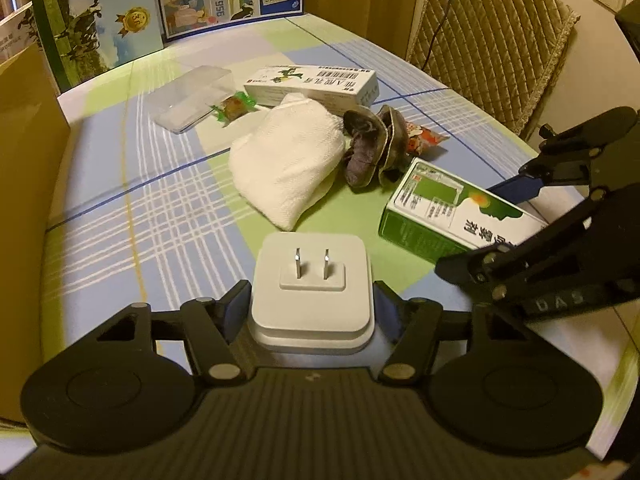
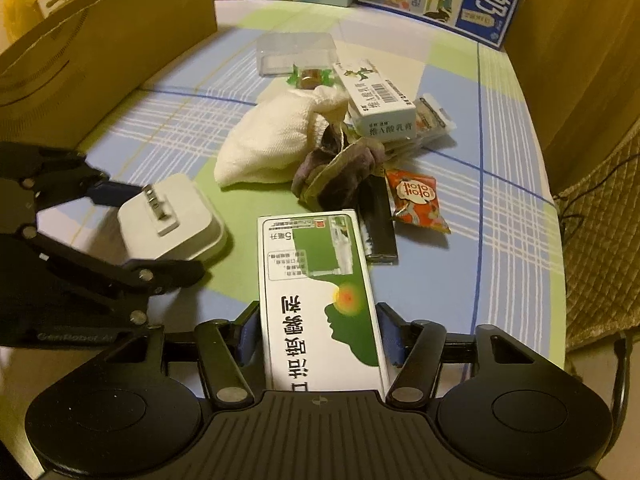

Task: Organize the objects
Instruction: 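Grasp the green medicine box with the right tool while the left tool grasps the white plug adapter, then carry both items into the cardboard box and open both tools to release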

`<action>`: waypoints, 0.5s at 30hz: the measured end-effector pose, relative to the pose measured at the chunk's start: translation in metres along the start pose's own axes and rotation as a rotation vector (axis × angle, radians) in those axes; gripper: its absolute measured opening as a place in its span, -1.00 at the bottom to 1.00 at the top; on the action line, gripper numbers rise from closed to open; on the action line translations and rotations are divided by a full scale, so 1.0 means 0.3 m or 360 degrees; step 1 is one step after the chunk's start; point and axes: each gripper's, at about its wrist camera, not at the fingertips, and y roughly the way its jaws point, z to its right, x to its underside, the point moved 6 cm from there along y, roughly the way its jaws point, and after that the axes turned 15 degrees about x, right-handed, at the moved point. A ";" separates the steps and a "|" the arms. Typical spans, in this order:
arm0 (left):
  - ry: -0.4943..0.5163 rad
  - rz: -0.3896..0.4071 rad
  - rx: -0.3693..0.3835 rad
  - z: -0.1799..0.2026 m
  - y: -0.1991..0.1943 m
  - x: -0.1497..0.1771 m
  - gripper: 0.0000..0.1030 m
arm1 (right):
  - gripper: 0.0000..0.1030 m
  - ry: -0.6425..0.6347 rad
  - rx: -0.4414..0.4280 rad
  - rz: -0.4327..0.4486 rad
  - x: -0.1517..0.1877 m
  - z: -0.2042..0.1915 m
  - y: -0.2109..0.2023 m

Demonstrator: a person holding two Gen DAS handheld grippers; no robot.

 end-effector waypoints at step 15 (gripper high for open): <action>-0.0129 0.0108 -0.0073 0.044 -0.280 0.040 0.17 | 0.02 0.0315 -0.0014 0.0170 0.005 -0.028 -0.296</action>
